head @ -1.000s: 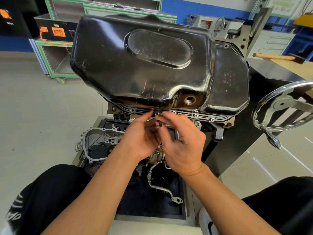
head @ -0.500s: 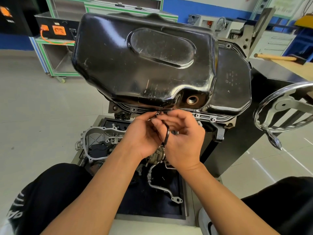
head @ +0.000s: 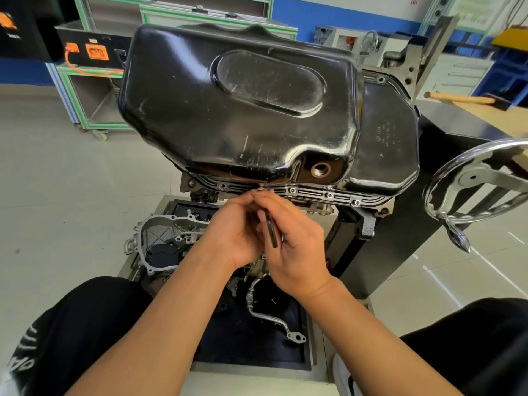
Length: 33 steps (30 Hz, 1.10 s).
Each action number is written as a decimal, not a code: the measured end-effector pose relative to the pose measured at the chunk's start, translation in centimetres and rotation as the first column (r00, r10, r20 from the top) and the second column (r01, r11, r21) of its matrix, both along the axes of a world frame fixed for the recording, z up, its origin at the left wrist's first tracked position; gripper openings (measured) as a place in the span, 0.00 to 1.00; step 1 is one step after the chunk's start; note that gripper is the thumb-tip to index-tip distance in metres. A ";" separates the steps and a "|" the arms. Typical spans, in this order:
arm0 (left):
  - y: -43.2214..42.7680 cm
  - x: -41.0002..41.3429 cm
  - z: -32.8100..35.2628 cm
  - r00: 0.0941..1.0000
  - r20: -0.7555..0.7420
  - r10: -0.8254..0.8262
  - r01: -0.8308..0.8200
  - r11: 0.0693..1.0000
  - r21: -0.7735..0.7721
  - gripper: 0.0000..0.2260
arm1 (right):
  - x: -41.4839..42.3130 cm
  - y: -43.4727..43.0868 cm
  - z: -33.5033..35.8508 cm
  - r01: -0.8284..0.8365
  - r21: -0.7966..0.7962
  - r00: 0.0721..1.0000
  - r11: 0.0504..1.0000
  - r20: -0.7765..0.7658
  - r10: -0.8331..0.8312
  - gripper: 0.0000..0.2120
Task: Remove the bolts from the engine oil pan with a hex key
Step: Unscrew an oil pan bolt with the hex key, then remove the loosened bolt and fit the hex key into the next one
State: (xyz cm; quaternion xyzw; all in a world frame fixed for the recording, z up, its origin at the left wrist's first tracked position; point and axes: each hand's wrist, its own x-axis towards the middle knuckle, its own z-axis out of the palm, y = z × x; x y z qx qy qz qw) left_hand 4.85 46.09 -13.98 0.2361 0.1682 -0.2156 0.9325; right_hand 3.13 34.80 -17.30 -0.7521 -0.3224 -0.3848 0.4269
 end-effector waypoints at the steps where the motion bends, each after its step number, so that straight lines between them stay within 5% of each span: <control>1: -0.1 -0.1 0.1 1.000 0.011 0.003 -0.003 1.000 -0.009 0.10 | -0.1 0.0 0.0 -0.010 0.000 1.000 1.000 -0.004 0.010 0.16; 5: -0.9 -1.1 0.1 0.996 0.088 -0.012 0.009 0.999 0.036 0.02 | -0.9 -0.3 0.6 0.011 0.122 0.996 0.992 -0.088 0.000 0.12; 11: -3.6 -3.7 -0.4 0.962 0.224 -0.159 0.142 0.986 0.090 0.11 | -3.9 -3.8 3.6 0.056 0.508 0.951 0.860 -0.290 0.110 0.09; 13: -4.5 -4.5 -0.3 0.923 0.303 -0.237 0.180 0.962 0.204 0.11 | -4.7 -5.9 4.8 0.106 0.635 0.918 0.765 -0.358 0.170 0.09; 17: -7.0 -5.9 -0.1 0.807 0.439 -0.396 0.208 0.886 0.415 0.11 | -5.5 -10.7 6.9 0.295 0.853 0.813 0.430 -0.461 0.356 0.10; 20: -10.2 -6.0 0.9 0.758 0.464 -0.459 0.213 0.846 0.488 0.13 | -6.1 -14.6 8.4 0.328 0.884 0.809 0.334 -0.445 0.383 0.08; 26: -20.5 -4.7 3.9 0.645 0.518 -0.562 0.225 0.788 0.573 0.12 | -7.5 -23.2 10.7 0.396 0.815 0.824 0.423 -0.519 0.228 0.09; 33: -38.0 -3.4 8.2 0.305 0.536 -0.787 0.142 0.594 0.791 0.05 | -12.2 -38.0 14.0 0.677 0.609 0.710 0.413 -0.688 -0.151 0.08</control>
